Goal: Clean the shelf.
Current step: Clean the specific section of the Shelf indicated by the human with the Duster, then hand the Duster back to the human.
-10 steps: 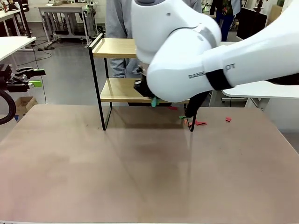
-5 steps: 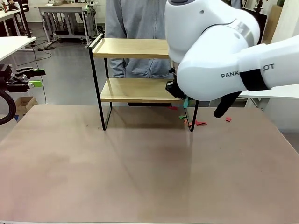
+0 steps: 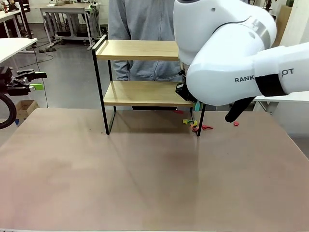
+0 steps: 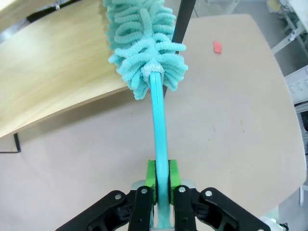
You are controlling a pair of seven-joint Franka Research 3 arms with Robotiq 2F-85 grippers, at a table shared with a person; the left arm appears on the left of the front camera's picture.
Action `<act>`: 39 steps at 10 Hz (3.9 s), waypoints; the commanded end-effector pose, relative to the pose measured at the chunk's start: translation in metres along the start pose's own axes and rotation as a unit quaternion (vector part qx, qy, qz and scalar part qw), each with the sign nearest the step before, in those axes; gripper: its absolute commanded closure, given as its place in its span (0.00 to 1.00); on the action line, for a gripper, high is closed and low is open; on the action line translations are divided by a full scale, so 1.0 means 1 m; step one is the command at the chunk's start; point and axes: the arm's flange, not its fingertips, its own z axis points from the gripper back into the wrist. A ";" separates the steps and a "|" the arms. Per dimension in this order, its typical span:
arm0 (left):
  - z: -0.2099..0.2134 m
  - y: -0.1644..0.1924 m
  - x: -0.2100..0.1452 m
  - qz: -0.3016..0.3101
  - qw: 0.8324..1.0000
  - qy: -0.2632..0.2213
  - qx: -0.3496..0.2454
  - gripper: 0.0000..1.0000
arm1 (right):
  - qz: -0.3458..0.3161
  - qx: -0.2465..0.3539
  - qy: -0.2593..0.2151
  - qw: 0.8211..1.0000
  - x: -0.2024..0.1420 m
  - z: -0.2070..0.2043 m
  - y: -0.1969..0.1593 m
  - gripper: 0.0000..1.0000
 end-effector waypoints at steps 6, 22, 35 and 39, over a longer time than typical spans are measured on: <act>-0.001 -0.001 0.003 -0.003 1.000 0.001 -0.002 0.00 | 0.129 0.187 0.051 0.972 0.010 0.023 -0.054 0.86; -0.001 -0.001 0.003 -0.003 1.000 0.001 -0.002 0.00 | 0.508 0.339 0.248 0.752 -0.008 0.037 -0.224 0.86; -0.001 -0.001 0.003 -0.003 1.000 0.001 -0.002 0.00 | 0.508 0.311 0.271 0.756 -0.005 0.026 -0.250 0.86; -0.001 -0.001 0.003 -0.003 1.000 0.001 -0.002 0.00 | 0.508 0.311 0.271 0.756 -0.005 0.026 -0.250 0.86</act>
